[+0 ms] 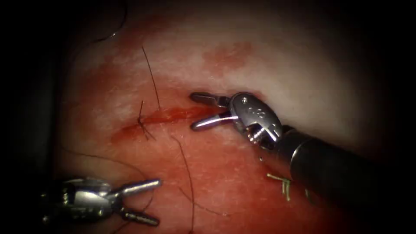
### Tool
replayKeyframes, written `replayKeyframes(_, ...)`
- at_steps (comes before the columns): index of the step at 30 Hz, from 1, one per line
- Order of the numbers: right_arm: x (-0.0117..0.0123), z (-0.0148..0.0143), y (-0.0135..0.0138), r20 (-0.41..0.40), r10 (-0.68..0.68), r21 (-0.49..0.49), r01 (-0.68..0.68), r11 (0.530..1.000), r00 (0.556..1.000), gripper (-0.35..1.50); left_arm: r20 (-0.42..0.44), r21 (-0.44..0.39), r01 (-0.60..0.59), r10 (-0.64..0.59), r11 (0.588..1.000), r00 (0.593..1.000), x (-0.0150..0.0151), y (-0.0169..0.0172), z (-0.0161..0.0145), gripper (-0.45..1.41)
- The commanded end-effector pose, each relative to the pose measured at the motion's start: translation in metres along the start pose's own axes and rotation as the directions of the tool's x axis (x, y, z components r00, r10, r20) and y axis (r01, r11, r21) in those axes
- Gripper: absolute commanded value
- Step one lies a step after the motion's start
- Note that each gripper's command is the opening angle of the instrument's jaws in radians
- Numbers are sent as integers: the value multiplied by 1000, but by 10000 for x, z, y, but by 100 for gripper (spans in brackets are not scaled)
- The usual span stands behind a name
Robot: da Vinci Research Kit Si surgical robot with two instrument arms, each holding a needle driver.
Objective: Wound Closure
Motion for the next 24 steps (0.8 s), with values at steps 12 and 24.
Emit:
replayKeyframes(12,-4,12,1,5,-3,4,3,1000,1000,128,242,387,185,-294,903,925,-64,21,-113,36)
replayKeyframes(24,-6,16,-2,15,-6,5,6,1000,1000,126,395,377,318,-461,870,794,-92,98,-179,36)
